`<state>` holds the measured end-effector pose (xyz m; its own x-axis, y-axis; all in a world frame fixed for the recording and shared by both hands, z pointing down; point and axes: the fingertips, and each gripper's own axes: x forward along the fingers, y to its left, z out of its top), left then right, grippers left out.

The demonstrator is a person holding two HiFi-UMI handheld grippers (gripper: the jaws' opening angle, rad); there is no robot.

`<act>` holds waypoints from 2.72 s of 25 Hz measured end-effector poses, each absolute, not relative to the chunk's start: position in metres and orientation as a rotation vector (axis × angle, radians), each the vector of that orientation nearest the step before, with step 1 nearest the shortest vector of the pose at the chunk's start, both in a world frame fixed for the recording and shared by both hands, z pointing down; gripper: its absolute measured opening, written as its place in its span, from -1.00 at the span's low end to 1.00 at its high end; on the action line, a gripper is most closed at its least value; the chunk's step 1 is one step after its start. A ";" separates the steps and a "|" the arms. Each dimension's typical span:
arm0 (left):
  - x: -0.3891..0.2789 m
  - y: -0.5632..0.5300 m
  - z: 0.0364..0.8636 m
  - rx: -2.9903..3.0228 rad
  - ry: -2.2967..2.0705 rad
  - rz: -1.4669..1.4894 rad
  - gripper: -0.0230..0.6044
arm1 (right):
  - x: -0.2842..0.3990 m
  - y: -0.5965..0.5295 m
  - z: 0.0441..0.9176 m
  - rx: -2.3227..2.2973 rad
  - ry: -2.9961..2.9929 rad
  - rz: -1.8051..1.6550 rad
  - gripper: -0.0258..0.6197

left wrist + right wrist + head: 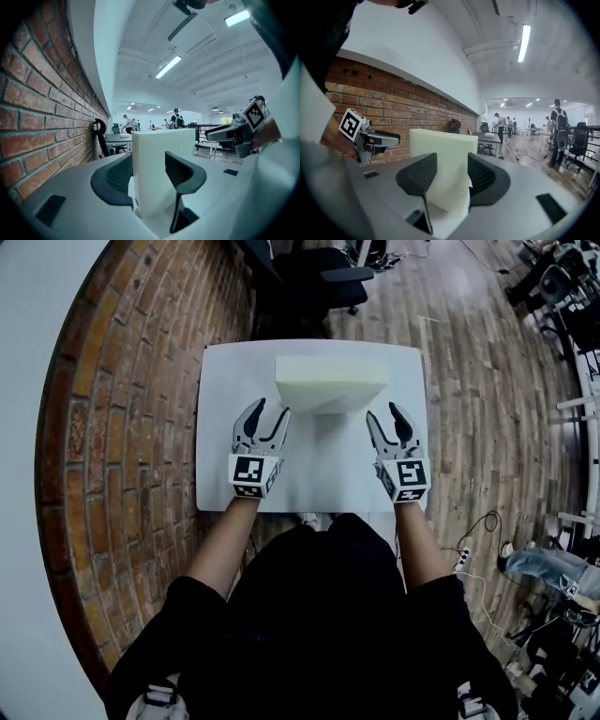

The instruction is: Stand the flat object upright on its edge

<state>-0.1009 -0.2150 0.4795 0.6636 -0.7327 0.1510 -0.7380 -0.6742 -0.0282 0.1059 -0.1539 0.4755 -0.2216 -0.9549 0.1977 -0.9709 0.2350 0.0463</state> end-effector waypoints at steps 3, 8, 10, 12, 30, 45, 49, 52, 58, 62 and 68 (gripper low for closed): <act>-0.099 -0.206 0.464 2.857 -1.238 0.202 -0.25 | 0.095 -0.143 0.459 1.799 -2.358 0.093 -0.35; -0.090 -0.173 0.433 2.919 -1.179 0.138 -0.42 | 0.080 -0.122 0.431 1.710 -2.450 0.040 -0.65; -0.086 -0.159 0.418 2.949 -1.165 0.106 -0.55 | 0.074 -0.114 0.418 1.663 -2.503 0.019 -0.84; -0.080 -0.143 0.402 2.965 -1.144 0.073 -0.68 | 0.066 -0.107 0.405 1.610 -2.568 -0.001 -0.90; -0.050 -0.035 0.338 3.007 -1.106 -0.009 -0.86 | 0.056 -0.023 0.356 1.431 -2.756 0.034 -0.91; -0.046 0.001 0.338 2.975 -1.124 -0.003 -0.86 | 0.044 0.010 0.341 1.373 -2.811 -0.007 -0.91; -0.047 0.004 0.340 2.980 -1.126 0.001 -0.86 | 0.041 0.013 0.342 1.363 -2.812 -0.007 -0.91; -0.047 0.004 0.341 2.978 -1.124 0.006 -0.86 | 0.041 0.014 0.342 1.360 -2.810 -0.011 -0.91; -0.048 0.004 0.344 2.974 -1.123 0.017 -0.86 | 0.040 0.014 0.342 1.361 -2.806 -0.020 -0.91; -0.047 0.004 0.343 2.982 -1.119 0.010 -0.86 | 0.040 0.014 0.342 1.366 -2.804 -0.019 -0.91; -0.048 0.005 0.345 2.979 -1.118 0.019 -0.86 | 0.040 0.015 0.342 1.378 -2.806 -0.013 -0.91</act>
<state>-0.0483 0.0048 0.3449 0.7533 -0.6577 -0.0028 -0.6572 -0.7526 -0.0422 0.0404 0.0148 0.3416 -0.6111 -0.7915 0.0101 -0.7913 0.6112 0.0142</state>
